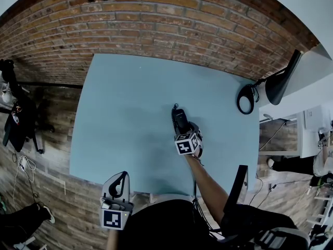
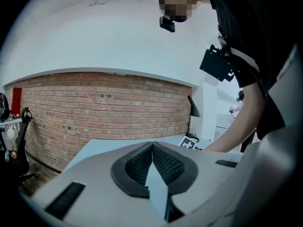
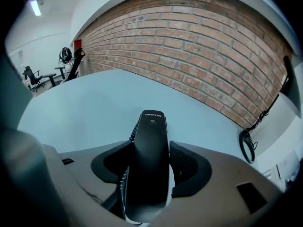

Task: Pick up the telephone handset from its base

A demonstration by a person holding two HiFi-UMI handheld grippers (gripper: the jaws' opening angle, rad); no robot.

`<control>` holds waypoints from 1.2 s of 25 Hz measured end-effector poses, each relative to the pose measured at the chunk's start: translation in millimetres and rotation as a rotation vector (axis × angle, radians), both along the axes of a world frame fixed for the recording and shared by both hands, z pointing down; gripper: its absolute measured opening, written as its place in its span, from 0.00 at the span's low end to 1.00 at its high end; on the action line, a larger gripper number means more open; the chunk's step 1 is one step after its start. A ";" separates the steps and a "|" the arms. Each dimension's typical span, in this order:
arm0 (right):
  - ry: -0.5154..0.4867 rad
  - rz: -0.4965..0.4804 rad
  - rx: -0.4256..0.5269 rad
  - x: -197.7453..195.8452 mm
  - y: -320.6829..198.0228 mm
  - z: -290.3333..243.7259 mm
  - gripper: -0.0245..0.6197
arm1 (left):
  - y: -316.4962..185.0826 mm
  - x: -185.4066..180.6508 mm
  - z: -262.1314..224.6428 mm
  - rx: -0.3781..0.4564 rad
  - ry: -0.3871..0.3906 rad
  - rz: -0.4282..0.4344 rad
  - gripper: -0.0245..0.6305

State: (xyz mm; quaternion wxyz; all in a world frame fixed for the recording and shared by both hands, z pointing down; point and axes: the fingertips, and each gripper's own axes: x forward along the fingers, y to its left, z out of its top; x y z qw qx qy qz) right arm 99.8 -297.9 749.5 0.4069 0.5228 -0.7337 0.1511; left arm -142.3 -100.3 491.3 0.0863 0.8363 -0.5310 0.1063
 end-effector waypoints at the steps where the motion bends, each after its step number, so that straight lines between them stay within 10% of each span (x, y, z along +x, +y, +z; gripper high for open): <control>1: -0.014 0.010 -0.003 0.8 0.0 0.4 0.42 | 0.0 -0.1 0.5 -0.004 0.000 -0.001 0.08; 8: -0.109 0.046 0.015 1.3 -1.9 -9.0 0.42 | -0.3 -0.8 2.0 -0.003 -0.002 0.004 0.08; 13: -0.083 -0.001 0.089 -4.3 -9.6 -24.0 0.19 | 0.6 2.7 6.5 -0.020 -0.013 0.016 0.08; 30: -0.207 0.051 -0.048 0.4 -19.7 10.0 0.39 | 2.2 8.3 7.4 -0.013 -0.006 0.015 0.08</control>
